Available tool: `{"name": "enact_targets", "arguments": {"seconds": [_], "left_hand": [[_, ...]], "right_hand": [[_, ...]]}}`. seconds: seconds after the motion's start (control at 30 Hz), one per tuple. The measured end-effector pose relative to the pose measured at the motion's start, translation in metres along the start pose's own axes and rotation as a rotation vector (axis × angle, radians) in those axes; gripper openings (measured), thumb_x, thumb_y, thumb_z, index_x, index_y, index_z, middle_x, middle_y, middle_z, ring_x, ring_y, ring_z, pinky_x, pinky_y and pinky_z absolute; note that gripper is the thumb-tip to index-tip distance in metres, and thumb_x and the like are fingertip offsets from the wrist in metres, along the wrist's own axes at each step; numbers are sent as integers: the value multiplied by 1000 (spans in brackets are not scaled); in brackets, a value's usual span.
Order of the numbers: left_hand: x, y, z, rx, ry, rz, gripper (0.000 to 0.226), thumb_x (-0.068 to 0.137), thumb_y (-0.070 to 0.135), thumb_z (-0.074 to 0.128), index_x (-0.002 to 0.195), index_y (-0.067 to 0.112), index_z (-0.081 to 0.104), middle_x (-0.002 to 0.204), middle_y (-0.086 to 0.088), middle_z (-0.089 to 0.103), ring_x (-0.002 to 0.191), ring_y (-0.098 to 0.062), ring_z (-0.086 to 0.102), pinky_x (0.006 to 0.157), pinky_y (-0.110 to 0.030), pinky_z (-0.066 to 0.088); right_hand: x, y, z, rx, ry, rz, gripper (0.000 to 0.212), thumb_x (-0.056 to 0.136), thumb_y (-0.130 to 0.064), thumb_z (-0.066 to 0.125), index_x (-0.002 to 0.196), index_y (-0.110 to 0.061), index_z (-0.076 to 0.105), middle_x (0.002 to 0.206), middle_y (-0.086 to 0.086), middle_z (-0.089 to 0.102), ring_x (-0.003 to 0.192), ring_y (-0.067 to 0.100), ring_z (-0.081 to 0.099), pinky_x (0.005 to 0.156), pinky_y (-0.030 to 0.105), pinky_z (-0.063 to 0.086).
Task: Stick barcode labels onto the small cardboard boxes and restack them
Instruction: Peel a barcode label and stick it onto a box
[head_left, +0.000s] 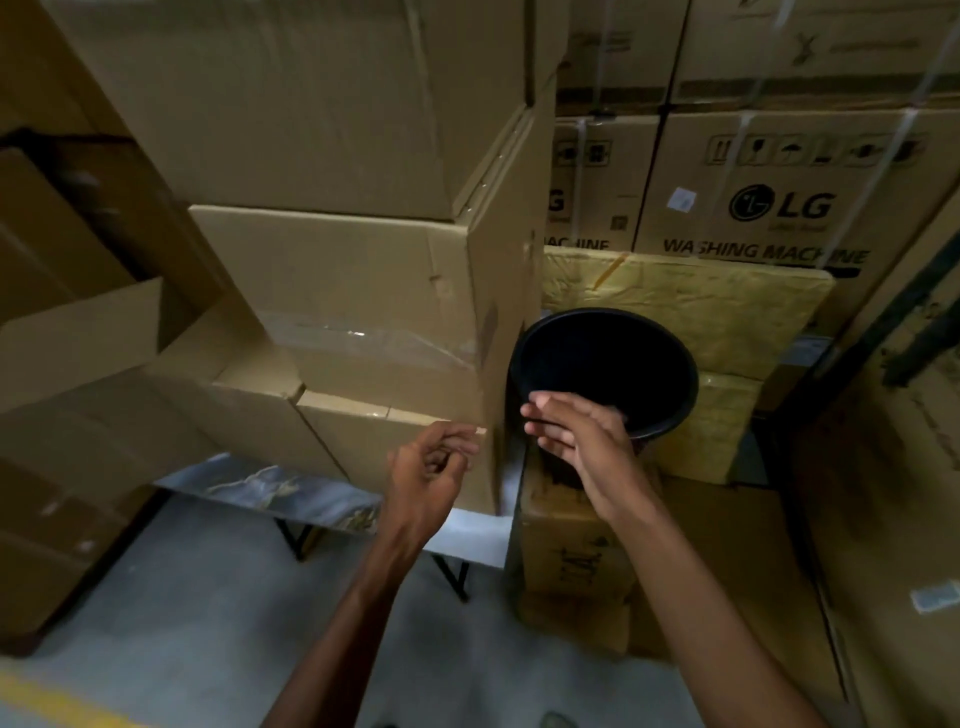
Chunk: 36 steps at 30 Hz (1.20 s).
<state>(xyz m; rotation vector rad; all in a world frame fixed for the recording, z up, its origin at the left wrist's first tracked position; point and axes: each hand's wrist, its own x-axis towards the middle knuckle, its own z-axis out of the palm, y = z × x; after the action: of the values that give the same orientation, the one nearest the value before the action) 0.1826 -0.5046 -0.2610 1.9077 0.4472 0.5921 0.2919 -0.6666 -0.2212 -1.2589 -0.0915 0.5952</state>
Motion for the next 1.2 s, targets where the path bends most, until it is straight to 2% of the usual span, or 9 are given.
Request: {"name": "enact_targets", "arguments": {"seconds": [0.2,0.27,0.43,0.53,0.63,0.83,1.03,1.1,1.2], "left_hand": [[-16,-15,-40,40,73,-34,28,87,4,58,106,17,74,94,6,77,83,-13,75,75,-32,61],[-21,-20,-58,32,101,-45,31,88,-2,58,107,15,74,95,3,77,83,-14,75,75,-32,61],[-31,-37,-113,22,173,-54,32,82,10,55,105,21,75,95,6,78,89,-14,75,76,-36,61],[-35,-49,-158,60,223,-31,32,83,8,56,106,15,76,94,7,78,88,-9,74,75,-30,60],[-39,-60,-198,82,265,0,31,86,-5,60,106,11,77,94,4,78,88,-9,74,74,-26,59],[-41,-93,-296,47,337,-8,34,80,8,55,107,8,76,98,0,78,91,-12,75,78,-32,61],[-26,-119,-380,75,310,40,30,84,5,53,104,10,74,99,3,76,94,-13,72,80,-32,58],[-18,-126,-400,70,314,33,29,86,-2,55,104,12,73,99,3,76,92,-14,73,80,-35,60],[-1,-134,-424,34,320,28,30,85,5,55,105,19,72,98,4,76,91,-17,73,82,-42,61]], "right_hand": [[-26,3,54,-8,-237,-51,17,98,-13,59,104,-6,75,101,15,77,88,25,75,76,26,56],[-33,8,72,-8,-293,-41,19,98,-11,58,106,-4,74,102,17,77,87,27,75,75,27,56],[-48,32,130,-19,-385,24,19,98,-11,58,105,-6,75,102,17,77,87,28,75,76,27,57],[-53,54,177,-44,-411,77,18,99,-11,58,105,-5,75,101,16,77,85,26,75,75,28,56],[-57,71,216,-96,-411,107,19,100,-14,59,108,-5,74,101,13,78,85,23,76,75,25,57],[-57,104,316,-102,-436,117,18,100,-14,58,103,-10,75,99,12,78,81,19,75,71,21,57],[-51,122,395,-85,-433,69,17,100,-13,58,99,-10,75,95,11,78,78,18,75,68,20,56],[-46,125,414,-88,-434,61,17,100,-13,59,101,-8,75,96,12,78,79,19,75,68,20,57],[-34,127,438,-122,-437,42,18,100,-14,59,106,-7,75,100,13,78,83,21,75,71,24,57]]}}
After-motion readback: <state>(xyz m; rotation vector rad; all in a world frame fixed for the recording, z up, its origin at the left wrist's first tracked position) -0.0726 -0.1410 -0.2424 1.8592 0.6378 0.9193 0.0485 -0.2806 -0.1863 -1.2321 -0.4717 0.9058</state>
